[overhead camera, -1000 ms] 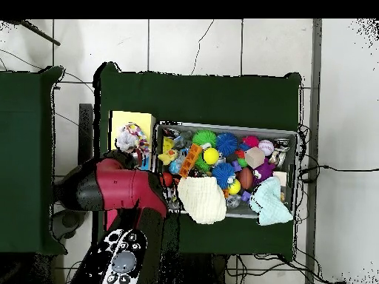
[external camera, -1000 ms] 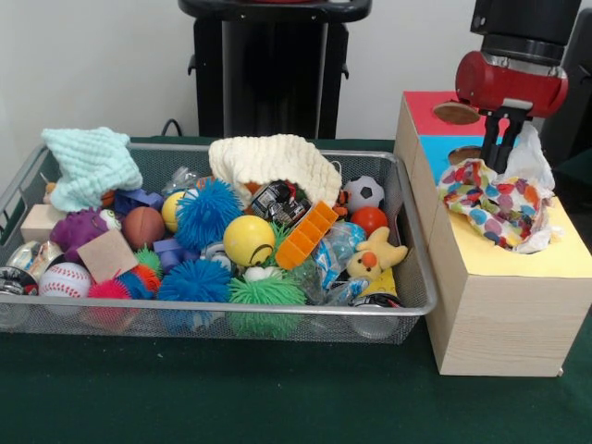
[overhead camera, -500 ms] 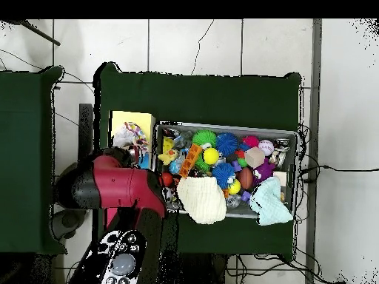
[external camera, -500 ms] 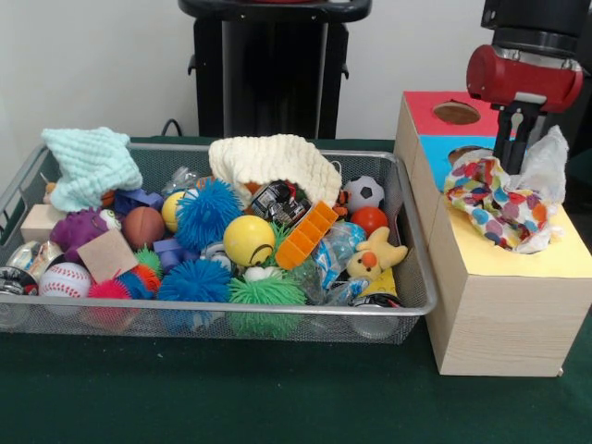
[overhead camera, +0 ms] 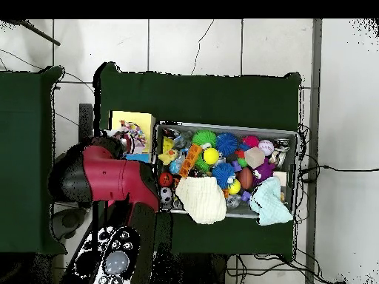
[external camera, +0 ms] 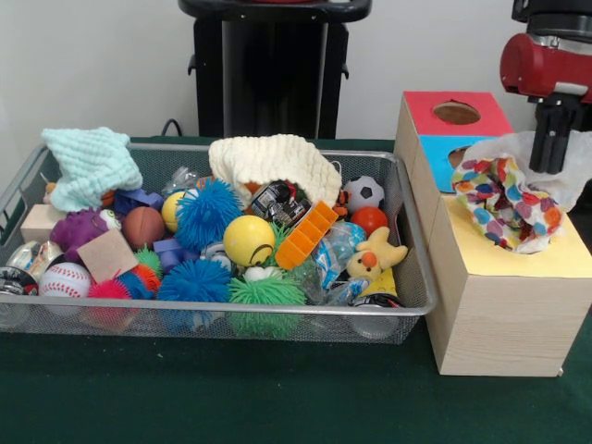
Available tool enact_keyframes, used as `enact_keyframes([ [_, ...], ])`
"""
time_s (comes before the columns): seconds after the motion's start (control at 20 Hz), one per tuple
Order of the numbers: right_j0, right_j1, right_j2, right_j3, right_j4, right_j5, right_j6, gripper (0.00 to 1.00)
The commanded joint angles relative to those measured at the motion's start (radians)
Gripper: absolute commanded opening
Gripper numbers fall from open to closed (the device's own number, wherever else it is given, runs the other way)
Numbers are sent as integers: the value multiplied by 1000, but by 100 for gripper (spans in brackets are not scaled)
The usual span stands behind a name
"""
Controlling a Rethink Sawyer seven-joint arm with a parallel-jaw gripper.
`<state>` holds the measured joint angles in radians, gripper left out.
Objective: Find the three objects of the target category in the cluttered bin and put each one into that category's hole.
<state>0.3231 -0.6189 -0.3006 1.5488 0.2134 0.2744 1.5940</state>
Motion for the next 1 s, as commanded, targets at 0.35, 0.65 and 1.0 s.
enact_keyframes([
  [0.35,-38,12,57,7,18,34,190,0],
  [0.65,-90,6,65,58,-38,7,128,0],
  [1.0,-102,12,65,69,-66,-11,131,0],
])
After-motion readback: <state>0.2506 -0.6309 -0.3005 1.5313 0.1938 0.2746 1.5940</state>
